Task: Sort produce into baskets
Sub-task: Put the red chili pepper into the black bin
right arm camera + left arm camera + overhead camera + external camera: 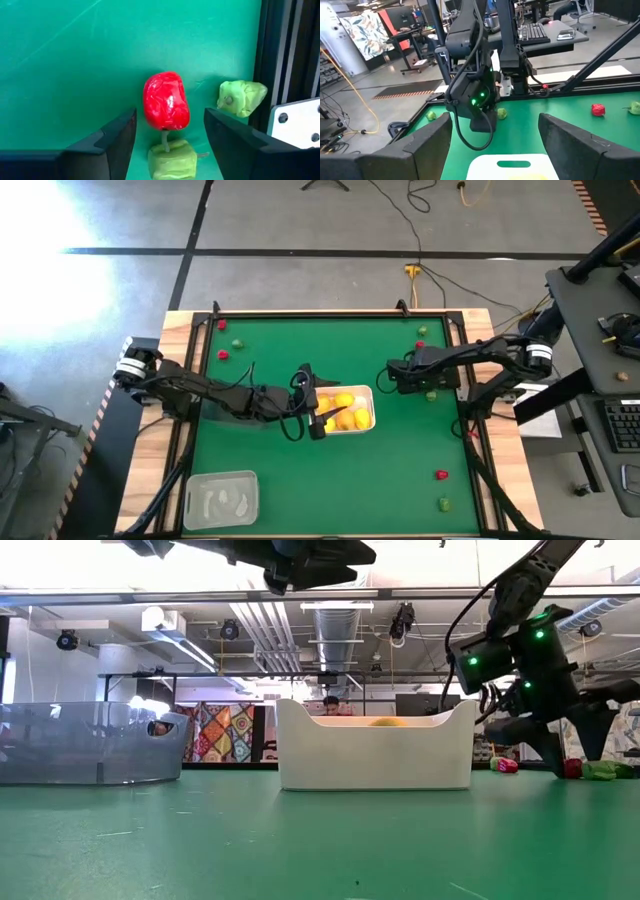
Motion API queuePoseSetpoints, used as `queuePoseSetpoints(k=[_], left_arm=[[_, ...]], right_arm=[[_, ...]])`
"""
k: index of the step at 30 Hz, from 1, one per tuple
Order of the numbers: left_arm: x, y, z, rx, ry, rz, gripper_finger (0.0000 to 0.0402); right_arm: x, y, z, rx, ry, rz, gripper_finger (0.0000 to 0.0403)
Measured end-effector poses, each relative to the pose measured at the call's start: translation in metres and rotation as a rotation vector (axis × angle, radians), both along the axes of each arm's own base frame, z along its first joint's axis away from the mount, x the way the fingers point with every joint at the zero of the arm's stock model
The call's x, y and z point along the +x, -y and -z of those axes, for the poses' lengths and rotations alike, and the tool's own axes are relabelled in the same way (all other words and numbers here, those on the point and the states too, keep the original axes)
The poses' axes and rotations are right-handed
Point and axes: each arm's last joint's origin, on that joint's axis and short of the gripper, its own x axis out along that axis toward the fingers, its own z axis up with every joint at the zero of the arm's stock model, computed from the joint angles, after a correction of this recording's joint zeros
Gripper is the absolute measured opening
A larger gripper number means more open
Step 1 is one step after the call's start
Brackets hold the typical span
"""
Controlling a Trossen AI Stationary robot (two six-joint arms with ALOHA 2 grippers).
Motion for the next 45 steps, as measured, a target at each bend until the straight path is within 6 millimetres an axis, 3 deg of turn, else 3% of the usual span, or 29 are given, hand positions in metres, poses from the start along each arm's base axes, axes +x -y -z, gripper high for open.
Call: queuePoseSetpoints(k=[11, 24, 29, 33, 36, 40, 45], left_arm=[[0.0, -0.002, 0.0, 0.014, 0.0, -0.003, 0.0278], [0.001, -0.004, 0.002, 0.0, -0.004, -0.011, 0.0278], [0.0, -0.007, 0.002, -0.007, 0.003, -0.109, 0.0278], [0.0, -0.012, 0.003, -0.028, -0.008, -0.158, 0.0278], [-0.005, -0.015, 0.002, -0.036, -0.039, -0.196, 0.0278], [-0.026, -0.021, -0.007, -0.059, -0.143, -0.297, 0.0277], [-0.071, -0.035, -0.029, -0.167, -0.246, -0.367, 0.0268]], right_arm=[[0.004, 0.001, 0.001, 0.003, 0.032, -0.04, 0.0187], [0.012, 0.011, -0.003, -0.035, 0.076, -0.147, 0.0086], [0.041, 0.03, -0.034, -0.199, 0.165, -0.303, 0.0074], [0.077, 0.052, -0.059, -0.336, 0.415, -0.445, 0.0075], [0.104, 0.066, -0.067, -0.375, 0.611, -0.573, 0.0075], [0.136, 0.078, -0.056, -0.304, 0.721, -0.657, 0.0075], [0.176, 0.082, -0.024, -0.203, 0.66, -0.847, 0.0075]])
